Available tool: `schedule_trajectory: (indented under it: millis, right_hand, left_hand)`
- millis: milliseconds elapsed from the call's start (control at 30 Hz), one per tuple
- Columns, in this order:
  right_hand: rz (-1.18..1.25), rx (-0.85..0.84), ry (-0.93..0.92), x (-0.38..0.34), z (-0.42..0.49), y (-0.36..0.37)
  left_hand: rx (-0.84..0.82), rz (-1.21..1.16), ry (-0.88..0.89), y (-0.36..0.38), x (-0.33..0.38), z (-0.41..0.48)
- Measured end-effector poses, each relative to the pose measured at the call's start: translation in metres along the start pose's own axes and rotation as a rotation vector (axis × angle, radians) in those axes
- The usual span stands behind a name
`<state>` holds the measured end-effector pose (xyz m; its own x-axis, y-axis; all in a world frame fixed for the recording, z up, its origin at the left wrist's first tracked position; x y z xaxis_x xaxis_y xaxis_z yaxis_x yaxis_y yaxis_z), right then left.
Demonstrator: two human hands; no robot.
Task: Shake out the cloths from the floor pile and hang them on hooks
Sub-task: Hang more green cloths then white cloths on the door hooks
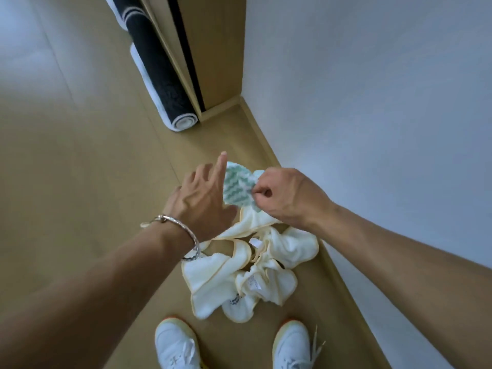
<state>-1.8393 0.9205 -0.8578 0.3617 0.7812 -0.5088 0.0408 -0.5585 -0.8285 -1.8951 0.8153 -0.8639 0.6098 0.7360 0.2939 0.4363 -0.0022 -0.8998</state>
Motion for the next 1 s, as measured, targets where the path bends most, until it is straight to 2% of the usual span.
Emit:
schedule_trajectory:
  millis: [100,233,400,567,633,800,1000]
  right_hand:
    - [0.068,0.003,-0.015,-0.045,-0.018,-0.07]
    - [0.133,-0.007,0.026,-0.096,-0.056,-0.163]
    - [0.109,0.054,0.052,-0.161,-0.091,-0.291]
    - [0.028,0.039,-0.019,-0.235,-0.123,-0.409]
    - [0.002,0.057,-0.008,-0.257,-0.135,-0.454]
    - [-0.217,-0.071,0.041,-0.291,-0.174,-0.531]
    - [-0.323,-0.071,0.017,-0.316,-0.215,-0.574]
  left_hand:
    - [0.019,0.015,-0.017,-0.078,0.021,-0.006]
    - [-0.014,0.04,0.079,-0.193,0.071,-0.032]
    - [-0.015,-0.138,0.122,-0.332,0.134,-0.078]
    - [0.048,0.065,0.303,-0.454,0.197,-0.117]
    - [0.114,0.135,0.311,-0.499,0.218,-0.135]
    - [0.176,0.201,0.336,-0.572,0.26,-0.197]
    - [0.23,0.209,0.418,-0.633,0.29,-0.241]
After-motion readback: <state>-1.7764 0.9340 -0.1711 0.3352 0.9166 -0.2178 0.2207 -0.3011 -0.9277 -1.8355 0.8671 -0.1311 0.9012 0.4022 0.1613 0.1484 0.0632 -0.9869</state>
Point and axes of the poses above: each hand's wrist, its own z-axis towards the middle knuckle, its own y-axis out of the palm, x = y × z, the point moved 9 cm from there along z, towards the middle knuckle, and after that the axes turned 10 degrees about x, right-handed, at the moved point
